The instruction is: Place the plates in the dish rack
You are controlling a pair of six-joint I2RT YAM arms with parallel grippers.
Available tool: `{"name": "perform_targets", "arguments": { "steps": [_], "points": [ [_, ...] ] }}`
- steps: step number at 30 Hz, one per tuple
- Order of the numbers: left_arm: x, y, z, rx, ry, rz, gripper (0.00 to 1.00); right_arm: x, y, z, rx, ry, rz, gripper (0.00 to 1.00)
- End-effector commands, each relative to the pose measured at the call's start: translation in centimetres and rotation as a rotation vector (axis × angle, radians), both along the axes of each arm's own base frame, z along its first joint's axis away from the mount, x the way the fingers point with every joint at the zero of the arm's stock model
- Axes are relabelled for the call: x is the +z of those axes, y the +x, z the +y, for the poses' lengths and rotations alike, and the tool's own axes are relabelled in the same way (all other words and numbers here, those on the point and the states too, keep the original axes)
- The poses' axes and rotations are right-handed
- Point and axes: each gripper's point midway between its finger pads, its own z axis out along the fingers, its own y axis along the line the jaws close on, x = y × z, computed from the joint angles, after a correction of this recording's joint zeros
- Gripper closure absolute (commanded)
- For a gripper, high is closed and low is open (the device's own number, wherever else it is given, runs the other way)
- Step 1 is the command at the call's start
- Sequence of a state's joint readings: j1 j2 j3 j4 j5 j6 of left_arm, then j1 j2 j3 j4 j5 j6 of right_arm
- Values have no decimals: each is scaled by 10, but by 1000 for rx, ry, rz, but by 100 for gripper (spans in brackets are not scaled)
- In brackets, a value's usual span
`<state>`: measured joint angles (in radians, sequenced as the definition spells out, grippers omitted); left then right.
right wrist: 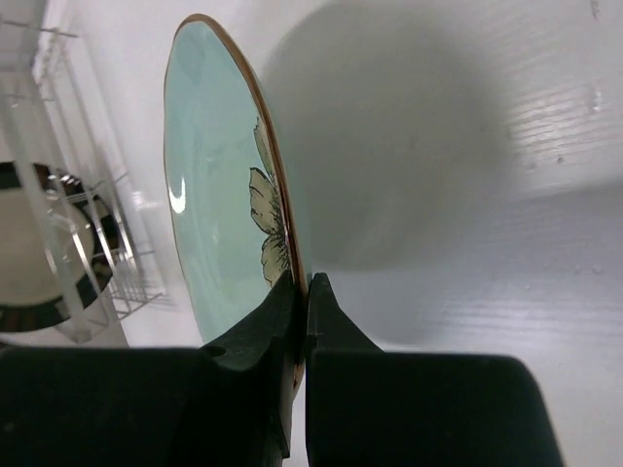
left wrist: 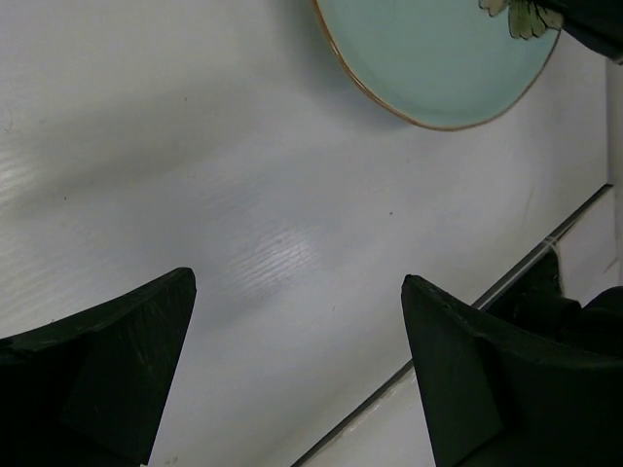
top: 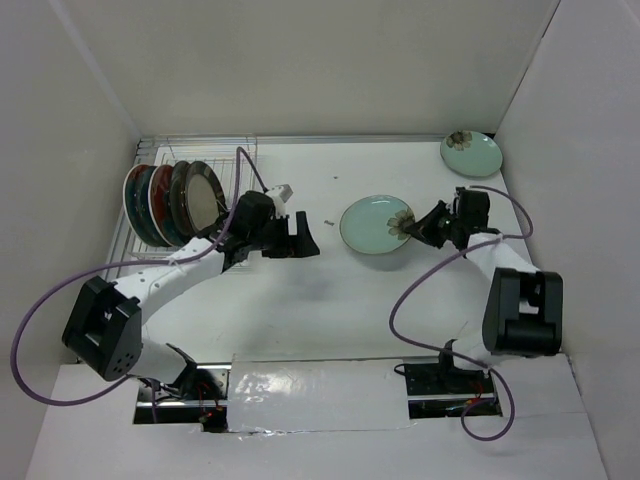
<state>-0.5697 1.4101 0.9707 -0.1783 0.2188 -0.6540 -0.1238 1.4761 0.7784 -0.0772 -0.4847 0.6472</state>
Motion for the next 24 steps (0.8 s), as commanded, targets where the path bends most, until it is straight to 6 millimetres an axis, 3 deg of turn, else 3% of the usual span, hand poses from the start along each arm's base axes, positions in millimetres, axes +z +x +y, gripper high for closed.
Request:
{"name": "perform_targets", "arguments": {
  "steps": [1, 5, 13, 19, 23, 24],
  "points": [
    [33, 20, -16, -40, -148, -60, 0, 67, -2, 13, 92, 36, -167, 100],
    [47, 35, -26, -72, -254, -65, 0, 99, -20, 26, 166, 73, -230, 100],
    [71, 56, -51, -133, -409, -57, 0, 135, -43, 41, 284, 99, -316, 100],
    [63, 66, -61, -143, -428, -8, 3, 157, -49, 51, 347, 132, -379, 100],
    [65, 62, -73, -192, -475, 19, 11, 167, -55, 59, 398, 144, -413, 100],
    [70, 61, -74, -198, -497, 16, 17, 171, -54, 59, 400, 141, -422, 100]
  ]
}}
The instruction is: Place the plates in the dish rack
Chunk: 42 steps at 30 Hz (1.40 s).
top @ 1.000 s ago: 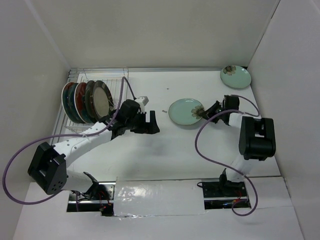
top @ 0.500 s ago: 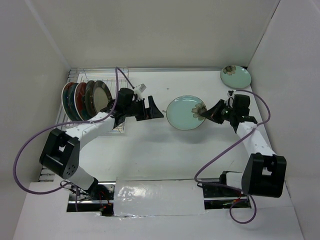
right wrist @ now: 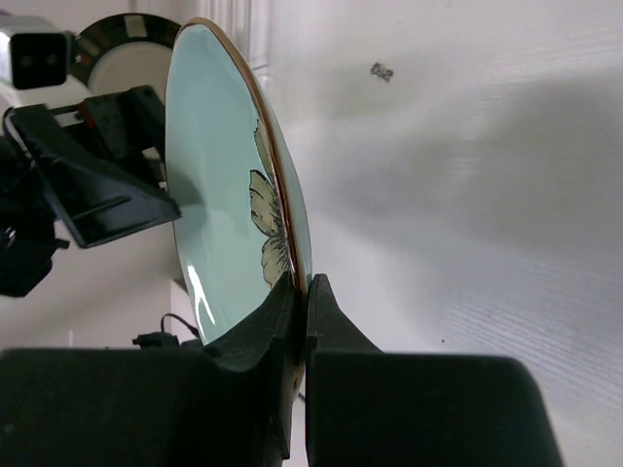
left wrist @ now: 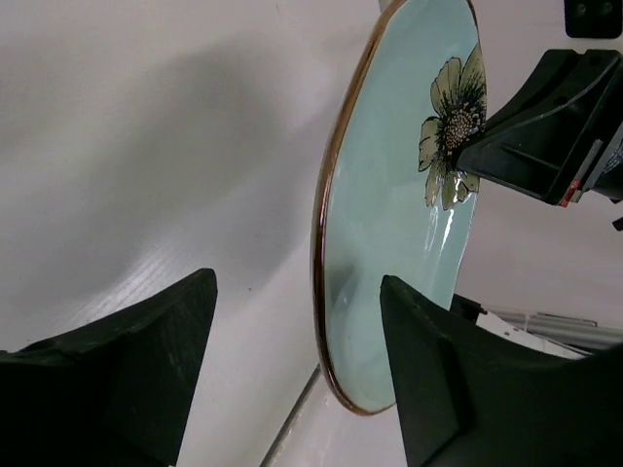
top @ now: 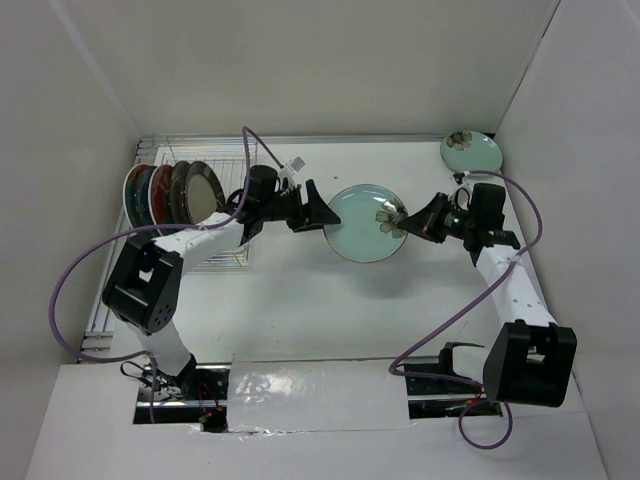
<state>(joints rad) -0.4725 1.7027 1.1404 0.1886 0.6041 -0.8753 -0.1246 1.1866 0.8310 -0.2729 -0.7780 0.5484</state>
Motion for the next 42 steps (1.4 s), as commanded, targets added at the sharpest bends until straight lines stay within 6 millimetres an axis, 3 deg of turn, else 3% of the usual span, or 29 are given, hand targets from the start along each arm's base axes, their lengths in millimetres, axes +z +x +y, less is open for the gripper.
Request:
{"name": "perform_targets", "arguments": {
  "steps": [1, 3, 9, 10, 11, 12, 13, 14, 17, 19, 20, 21, 22, 23, 24, 26, 27, 34, 38, 42],
  "points": [
    [36, 0, -16, -74, -112, -59, 21, 68, -4, 21, 129, 54, -212, 100],
    [37, -3, -21, -100, -121, -62, 29, 69, -4, 24, 150, 59, -220, 100],
    [46, -15, -21, -130, -162, -49, 75, 69, 0, 39, 195, 54, -217, 98],
    [46, -15, -21, -130, -162, -49, 81, 69, 3, 41, 196, 51, -215, 96],
    [52, -15, -17, -132, -170, -60, 94, 68, 4, 39, 185, 44, -214, 91],
    [54, -19, -15, -131, -164, -46, 100, 67, 6, 39, 188, 37, -213, 82],
    [56, -15, -9, -110, -155, -59, 100, 68, 8, 37, 178, 24, -215, 75],
    [68, -10, 3, -79, -154, -93, 100, 63, 13, 35, 162, 6, -202, 60],
    [66, -6, 17, -43, -107, -108, 100, 60, 17, 30, 147, -32, -194, 42],
    [84, 8, 41, 43, -62, -167, 100, 56, 21, 22, 106, -90, -180, 29],
    [79, 9, 53, 67, -4, -171, 100, 50, 23, 20, 101, -103, -164, 26],
    [88, 23, 72, 147, 35, -209, 100, 46, 23, 18, 87, -112, -147, 22],
    [103, 24, 85, 188, 58, -254, 100, 49, 26, 16, 79, -127, -161, 22],
    [101, 24, 99, 216, 125, -269, 100, 41, 27, 14, 67, -135, -132, 22],
    [114, 38, 121, 315, 181, -315, 100, 38, 28, 10, 50, -158, -127, 20],
    [133, 37, 146, 390, 280, -406, 100, 30, 30, 7, 40, -176, -105, 20],
    [140, 44, 171, 496, 364, -423, 100, 25, 30, 5, 34, -181, -86, 20],
    [171, 48, 270, 836, 785, -534, 100, 21, 32, 4, 32, -193, -81, 19],
    [174, 44, 303, 942, 943, -538, 100, 13, 33, 2, 31, -203, -58, 19],
    [165, 47, 315, 975, 1025, -535, 100, 13, 33, 2, 31, -203, -58, 19]
  ]
}}
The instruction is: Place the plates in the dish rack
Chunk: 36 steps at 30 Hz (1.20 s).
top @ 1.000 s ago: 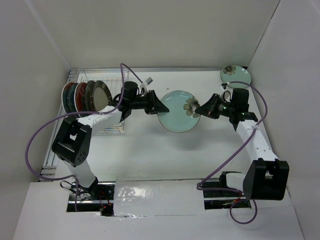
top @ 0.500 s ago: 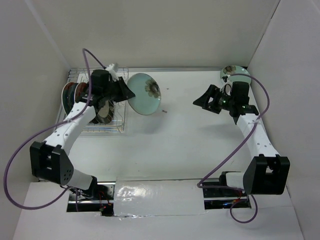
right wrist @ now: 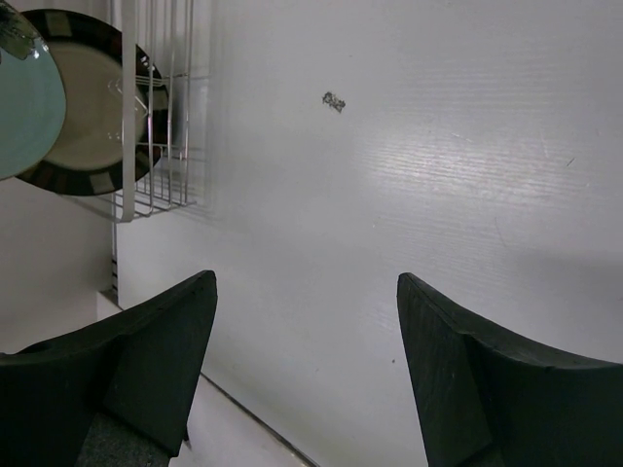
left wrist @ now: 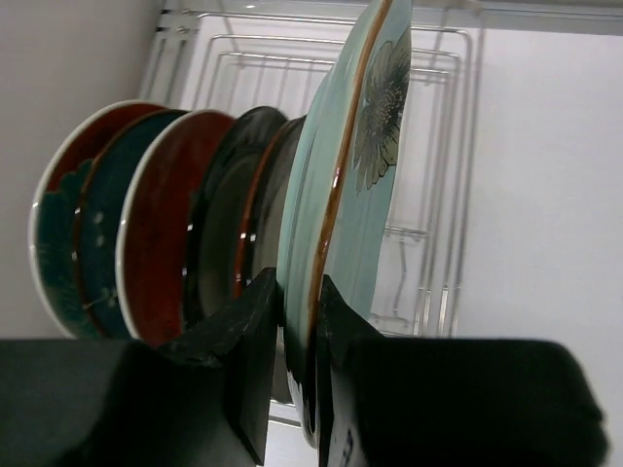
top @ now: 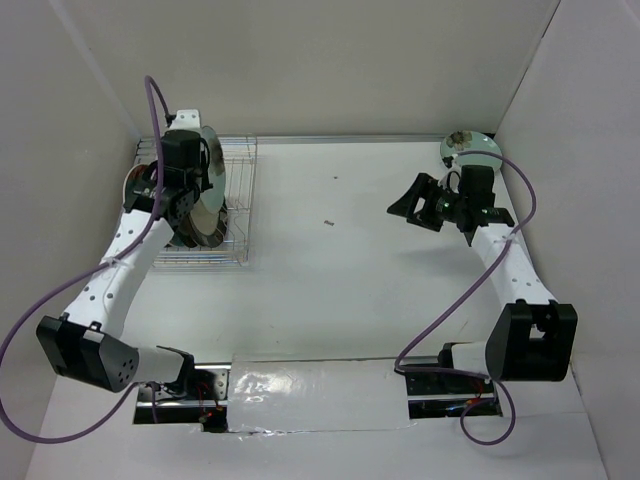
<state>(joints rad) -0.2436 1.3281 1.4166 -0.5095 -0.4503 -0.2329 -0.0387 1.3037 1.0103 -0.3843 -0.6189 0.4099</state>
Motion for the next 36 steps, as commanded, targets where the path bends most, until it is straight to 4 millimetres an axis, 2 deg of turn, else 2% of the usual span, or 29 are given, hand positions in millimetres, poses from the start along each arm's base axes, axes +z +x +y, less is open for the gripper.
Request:
{"name": "perform_targets", "arguments": {
  "steps": [1, 3, 5, 15, 16, 17, 19, 21, 25, 26, 28, 29, 30, 32, 33, 35, 36],
  "points": [
    [38, 9, 23, 104, 87, -149, 100, 14, 5, 0, 10, -20, -41, 19],
    [26, 12, 20, 90, 88, -128, 100, 11, 6, 0, 10, -19, -32, 19],
    [5, 14, 15, 72, 82, -90, 100, 11, 6, 0, 10, -19, -32, 19],
    [-35, 23, 9, 50, 85, -8, 100, 4, 6, -2, -4, -31, -22, 19],
    [-46, 23, 6, 39, 78, 21, 100, 1, 5, -2, -4, -30, -13, 19],
    [-47, 23, 3, 26, 71, 22, 100, 1, 7, -3, -18, -30, -16, 19],
    [-62, 24, 0, 25, 54, 58, 100, 1, 8, -4, -41, -20, -2, 19],
    [-74, 23, -2, 22, 46, 90, 93, 3, 15, -8, -81, -3, -3, 18],
    [-92, 24, -5, 20, 14, 132, 79, -9, 29, -16, -171, 4, 32, 18],
    [-96, 25, -5, 20, 16, 142, 70, -13, 33, -21, -194, 8, 44, 18],
    [-98, 24, -8, 8, 0, 152, 59, -19, 41, -25, -246, 20, 55, 18],
    [-98, 24, -8, 8, 0, 152, 56, -27, 43, -31, -276, 21, 75, 17],
    [-98, 24, -10, 1, -5, 153, 49, -23, 50, -35, -307, 17, 49, 17],
    [-97, 23, -12, -4, -19, 156, 43, -35, 57, -45, -371, 29, 81, 17],
    [-87, 27, -14, 0, -34, 130, 40, -40, 60, -52, -408, 24, 86, 17],
    [-89, 24, -16, -6, -48, 151, 24, -45, 68, -64, -475, 23, 89, 16],
    [-77, 25, -21, -12, -63, 121, 18, -51, 72, -73, -509, 19, 99, 16]
  ]
}}
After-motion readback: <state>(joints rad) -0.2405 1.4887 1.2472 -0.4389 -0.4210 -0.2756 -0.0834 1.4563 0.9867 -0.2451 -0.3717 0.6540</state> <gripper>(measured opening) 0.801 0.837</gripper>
